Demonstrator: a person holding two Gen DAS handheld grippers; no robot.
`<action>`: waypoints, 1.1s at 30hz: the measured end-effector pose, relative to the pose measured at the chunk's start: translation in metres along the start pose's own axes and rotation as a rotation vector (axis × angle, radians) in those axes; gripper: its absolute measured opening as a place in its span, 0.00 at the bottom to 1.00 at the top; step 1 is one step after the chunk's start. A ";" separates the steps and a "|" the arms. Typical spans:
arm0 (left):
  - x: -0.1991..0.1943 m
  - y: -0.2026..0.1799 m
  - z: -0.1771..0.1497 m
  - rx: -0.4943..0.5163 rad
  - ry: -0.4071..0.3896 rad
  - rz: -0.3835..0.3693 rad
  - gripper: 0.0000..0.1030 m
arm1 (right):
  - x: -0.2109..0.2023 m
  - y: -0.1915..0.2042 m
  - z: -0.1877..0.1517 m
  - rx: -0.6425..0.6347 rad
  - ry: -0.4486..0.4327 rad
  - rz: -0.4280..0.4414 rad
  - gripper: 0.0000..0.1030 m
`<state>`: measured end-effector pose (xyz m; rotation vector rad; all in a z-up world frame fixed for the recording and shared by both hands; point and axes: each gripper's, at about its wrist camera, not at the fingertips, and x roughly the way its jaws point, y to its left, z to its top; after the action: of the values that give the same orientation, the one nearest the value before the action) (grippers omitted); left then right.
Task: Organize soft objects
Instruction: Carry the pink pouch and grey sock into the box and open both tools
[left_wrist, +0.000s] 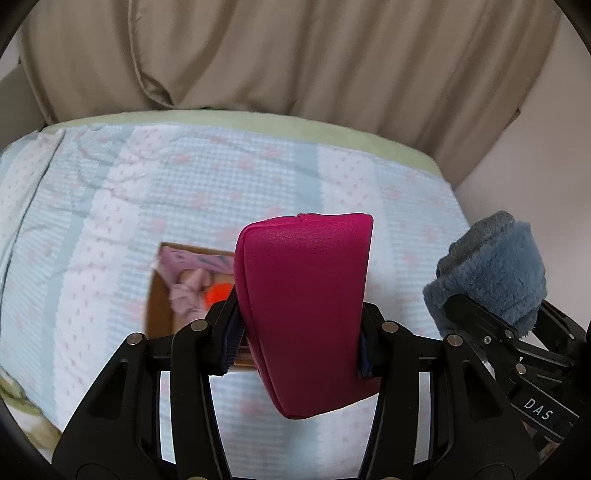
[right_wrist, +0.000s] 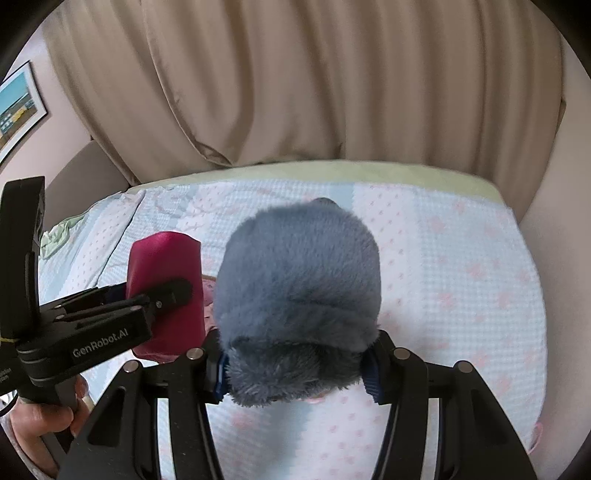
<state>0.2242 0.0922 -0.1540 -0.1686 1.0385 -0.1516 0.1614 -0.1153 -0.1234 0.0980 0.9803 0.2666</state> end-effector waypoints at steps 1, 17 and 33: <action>0.004 0.016 0.001 0.004 0.012 0.001 0.43 | 0.006 0.007 -0.001 0.009 0.008 -0.007 0.49; 0.100 0.127 0.001 0.044 0.198 0.004 0.43 | 0.122 0.050 -0.028 0.159 0.227 -0.050 0.49; 0.215 0.119 -0.011 0.070 0.377 0.018 0.43 | 0.225 0.021 -0.040 0.192 0.442 0.000 0.49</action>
<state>0.3270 0.1637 -0.3653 -0.0677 1.4072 -0.2080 0.2425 -0.0368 -0.3228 0.2210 1.4446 0.1963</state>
